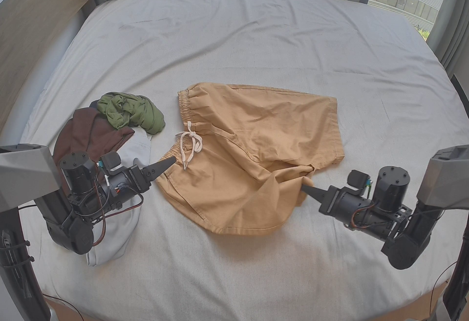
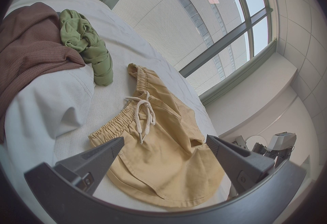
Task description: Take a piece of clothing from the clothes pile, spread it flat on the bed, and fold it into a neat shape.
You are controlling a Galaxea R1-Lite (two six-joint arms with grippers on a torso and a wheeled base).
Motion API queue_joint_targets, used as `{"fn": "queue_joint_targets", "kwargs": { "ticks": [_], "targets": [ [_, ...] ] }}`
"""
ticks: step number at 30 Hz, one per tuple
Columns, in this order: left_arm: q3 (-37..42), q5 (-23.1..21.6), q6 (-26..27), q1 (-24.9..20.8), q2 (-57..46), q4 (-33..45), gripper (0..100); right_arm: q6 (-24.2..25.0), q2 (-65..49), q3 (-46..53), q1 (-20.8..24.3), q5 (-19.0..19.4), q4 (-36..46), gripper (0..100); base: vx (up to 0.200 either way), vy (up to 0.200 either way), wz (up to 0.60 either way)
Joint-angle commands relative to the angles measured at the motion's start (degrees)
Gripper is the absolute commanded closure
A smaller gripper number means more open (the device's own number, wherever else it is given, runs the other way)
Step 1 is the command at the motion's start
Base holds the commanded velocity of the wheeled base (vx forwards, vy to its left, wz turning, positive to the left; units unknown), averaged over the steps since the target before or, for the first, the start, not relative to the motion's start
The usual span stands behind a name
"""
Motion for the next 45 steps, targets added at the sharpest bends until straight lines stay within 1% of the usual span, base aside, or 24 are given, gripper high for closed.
{"fn": "queue_joint_targets", "kwargs": {
  "ticks": [1, 8, 12, 15, 19, 23, 24, 25, 28, 33, 45],
  "targets": [
    [0.06, -0.01, -0.03, -0.17, 0.14, -0.04, 0, -0.15, -6.28, 4.95, -4.99, 0.16, 0.07, 100, 0.000, 0.000, 0.00],
    [0.32, -0.01, 0.32, -0.43, 1.20, -0.04, 0, -0.15, -8.48, 5.91, -6.31, 0.16, 1.21, 100, 0.000, 0.000, 0.00],
    [0.50, -0.01, 0.32, -0.69, 1.90, -0.04, 0, -0.23, -11.99, 5.65, -6.40, 0.16, 7.63, 100, 0.000, 0.000, 0.00],
    [0.50, -0.01, 0.32, -0.78, 3.22, -0.04, 0, -0.76, -12.26, 5.91, -7.45, 0.16, 10.44, 100, 0.000, 0.000, 0.00],
    [0.15, 0.34, 0.41, -0.78, 5.59, -0.04, 0, -0.94, -11.82, 6.00, -8.95, 0.16, 10.62, 100, 0.000, 0.000, 0.00],
    [-1.88, 3.07, 0.41, -0.43, 7.97, -0.04, 0, -0.85, -10.76, 6.27, -9.12, 0.25, 10.00, 100, 0.000, 0.000, 0.00],
    [-1.88, 3.07, 0.41, -0.43, 7.97, -0.04, 0, -0.85, -10.76, 6.27, -9.12, 0.25, 10.00, 100, 0.000, 0.000, 0.00],
    [-3.02, 4.21, 0.32, -0.17, 8.93, -0.04, 0, -0.85, -10.59, 6.53, -9.12, 0.25, 9.91, 100, 0.000, 0.000, 0.00],
    [-3.90, 5.09, 0.23, 0.27, 9.64, -0.04, 0, -0.85, -10.59, 6.53, -9.21, 0.87, 9.91, 100, 0.000, 0.000, 0.00],
    [-4.07, 4.83, -0.38, 2.29, 9.11, -0.04, 0, -0.76, -10.59, 6.97, -9.74, 1.04, 9.91, 100, 0.000, 0.000, 0.00],
    [-4.42, 4.83, -0.56, 2.73, 9.64, -0.04, 0, -0.85, -10.50, 7.50, -9.65, 1.04, 9.83, 100, 0.000, 0.000, 0.00]
  ]
}}
